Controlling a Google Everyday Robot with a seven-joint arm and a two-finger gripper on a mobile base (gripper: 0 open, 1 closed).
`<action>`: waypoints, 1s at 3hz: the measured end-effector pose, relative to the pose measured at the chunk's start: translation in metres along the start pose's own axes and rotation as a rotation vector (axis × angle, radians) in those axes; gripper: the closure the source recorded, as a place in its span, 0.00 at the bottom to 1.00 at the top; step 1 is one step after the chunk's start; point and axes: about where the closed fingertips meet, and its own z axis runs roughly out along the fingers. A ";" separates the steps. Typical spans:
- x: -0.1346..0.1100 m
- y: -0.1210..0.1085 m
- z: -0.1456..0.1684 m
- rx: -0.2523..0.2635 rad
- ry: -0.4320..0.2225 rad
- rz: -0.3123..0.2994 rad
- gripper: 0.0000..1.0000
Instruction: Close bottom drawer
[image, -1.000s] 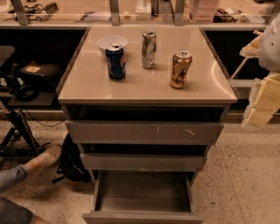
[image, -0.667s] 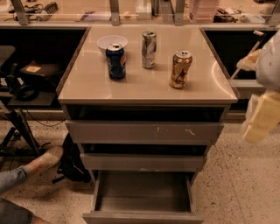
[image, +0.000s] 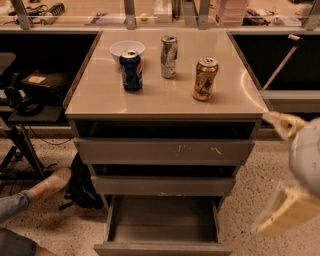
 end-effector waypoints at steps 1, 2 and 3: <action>0.009 0.047 0.035 0.005 -0.076 0.089 0.00; 0.018 0.076 0.055 -0.048 -0.103 0.163 0.00; 0.018 0.077 0.055 -0.048 -0.103 0.163 0.00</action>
Offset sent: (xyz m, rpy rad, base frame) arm -0.0239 0.0136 -0.0413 0.0890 -0.0063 -0.0449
